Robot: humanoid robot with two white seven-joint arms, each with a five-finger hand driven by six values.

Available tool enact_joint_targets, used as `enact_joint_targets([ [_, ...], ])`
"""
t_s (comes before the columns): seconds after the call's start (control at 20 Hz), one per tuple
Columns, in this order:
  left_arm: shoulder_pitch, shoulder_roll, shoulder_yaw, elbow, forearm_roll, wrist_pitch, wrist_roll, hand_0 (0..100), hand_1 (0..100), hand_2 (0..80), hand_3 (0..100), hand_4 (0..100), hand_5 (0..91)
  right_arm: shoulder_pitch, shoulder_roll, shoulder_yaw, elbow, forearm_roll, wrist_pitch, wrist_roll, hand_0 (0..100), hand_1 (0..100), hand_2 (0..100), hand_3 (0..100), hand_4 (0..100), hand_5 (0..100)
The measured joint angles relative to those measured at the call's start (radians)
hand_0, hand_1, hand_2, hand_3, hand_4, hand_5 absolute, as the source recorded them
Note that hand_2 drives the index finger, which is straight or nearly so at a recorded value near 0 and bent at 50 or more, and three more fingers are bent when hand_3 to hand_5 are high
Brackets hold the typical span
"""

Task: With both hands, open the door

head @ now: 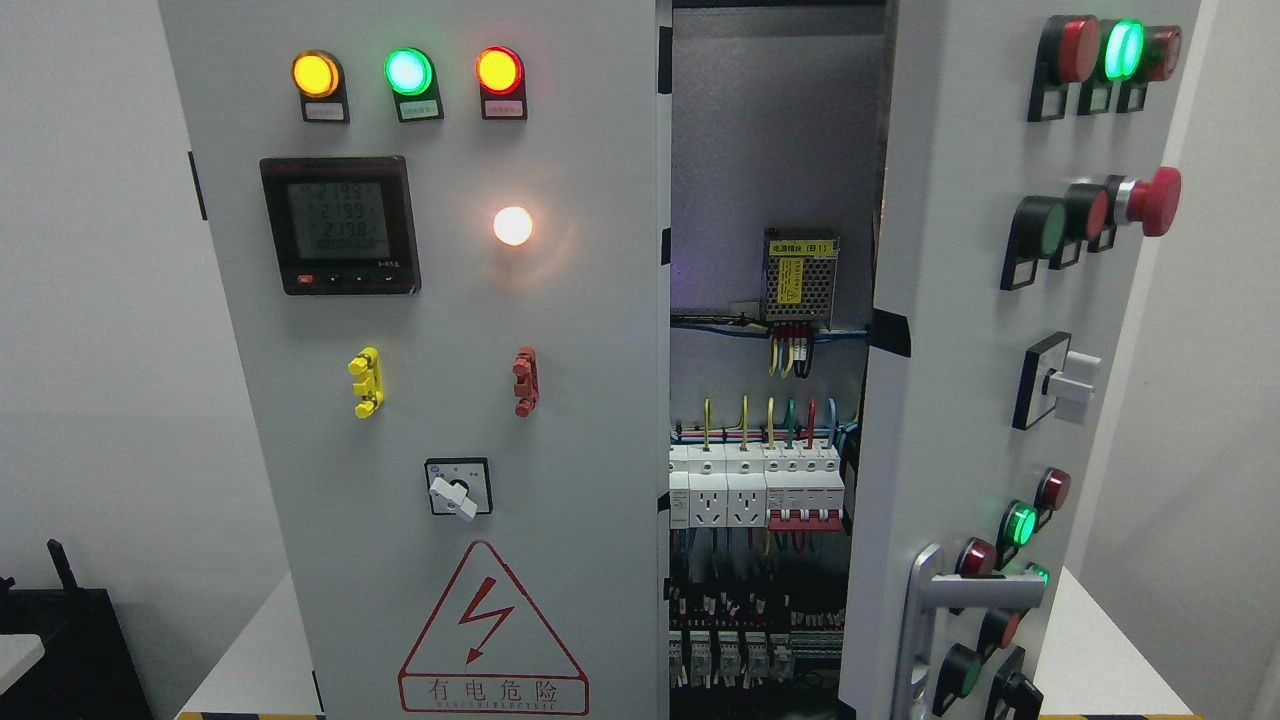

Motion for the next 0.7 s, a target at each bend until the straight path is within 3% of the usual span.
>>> enact_joint_targets([
  [0.4,-0.083,0.238,0.076,-0.077,0.298,-0.009,-0.058,0,0,0.0,0,3,0.0,0.0,0.0,0.0,0.0,0.0,0.0,0.0,0,0,0,0,0,0],
  [0.7,-0.138,0.409,0.108,-0.113,0.502,-0.01,-0.179,0,0,0.0,0,3,0.0,0.0,0.0,0.0,0.0,0.0,0.0,0.0,0,0,0,0,0,0],
])
